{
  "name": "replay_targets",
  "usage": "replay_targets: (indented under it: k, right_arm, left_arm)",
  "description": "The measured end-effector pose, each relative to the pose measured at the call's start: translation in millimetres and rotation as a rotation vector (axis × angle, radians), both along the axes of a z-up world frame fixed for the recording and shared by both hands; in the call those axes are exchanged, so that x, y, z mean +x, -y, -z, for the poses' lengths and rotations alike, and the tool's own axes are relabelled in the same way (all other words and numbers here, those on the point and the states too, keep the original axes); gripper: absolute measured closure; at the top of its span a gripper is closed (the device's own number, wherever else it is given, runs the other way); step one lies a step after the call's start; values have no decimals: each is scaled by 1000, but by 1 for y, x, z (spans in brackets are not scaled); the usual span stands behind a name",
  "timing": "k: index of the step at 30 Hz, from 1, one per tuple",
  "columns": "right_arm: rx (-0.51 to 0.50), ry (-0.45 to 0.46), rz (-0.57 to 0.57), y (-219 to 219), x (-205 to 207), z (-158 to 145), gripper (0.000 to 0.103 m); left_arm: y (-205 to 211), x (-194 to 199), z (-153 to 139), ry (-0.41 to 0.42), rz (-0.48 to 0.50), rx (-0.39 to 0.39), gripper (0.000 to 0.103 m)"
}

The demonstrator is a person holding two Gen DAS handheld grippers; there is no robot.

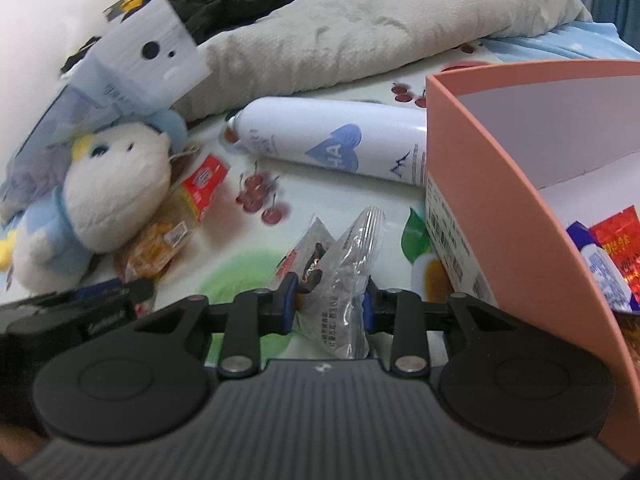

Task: Organize snacks
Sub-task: 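Grasp red spicy-strip pack with left tool while right tool grasps clear wrapper, then lift red spicy-strip pack with left tool while right tool carries clear wrapper to box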

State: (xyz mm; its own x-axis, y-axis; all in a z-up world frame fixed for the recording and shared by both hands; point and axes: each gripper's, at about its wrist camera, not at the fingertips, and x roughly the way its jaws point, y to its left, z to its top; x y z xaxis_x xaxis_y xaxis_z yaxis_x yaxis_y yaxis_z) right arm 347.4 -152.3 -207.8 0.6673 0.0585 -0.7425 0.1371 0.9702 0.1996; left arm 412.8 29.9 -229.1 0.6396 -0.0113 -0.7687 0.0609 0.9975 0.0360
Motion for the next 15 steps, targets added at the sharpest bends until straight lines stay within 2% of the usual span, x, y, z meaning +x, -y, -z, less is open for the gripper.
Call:
replay_targets:
  k: [3, 15]
  right_arm:
    - [-18, -2, -35, -1, -16, -1, 69]
    - [-47, -28, -149, -12, -105, -5, 70]
  left_arm:
    - [2, -10, -2, -3, -7, -5, 83]
    - [5, -81, -7, -41, -15, -61, 86]
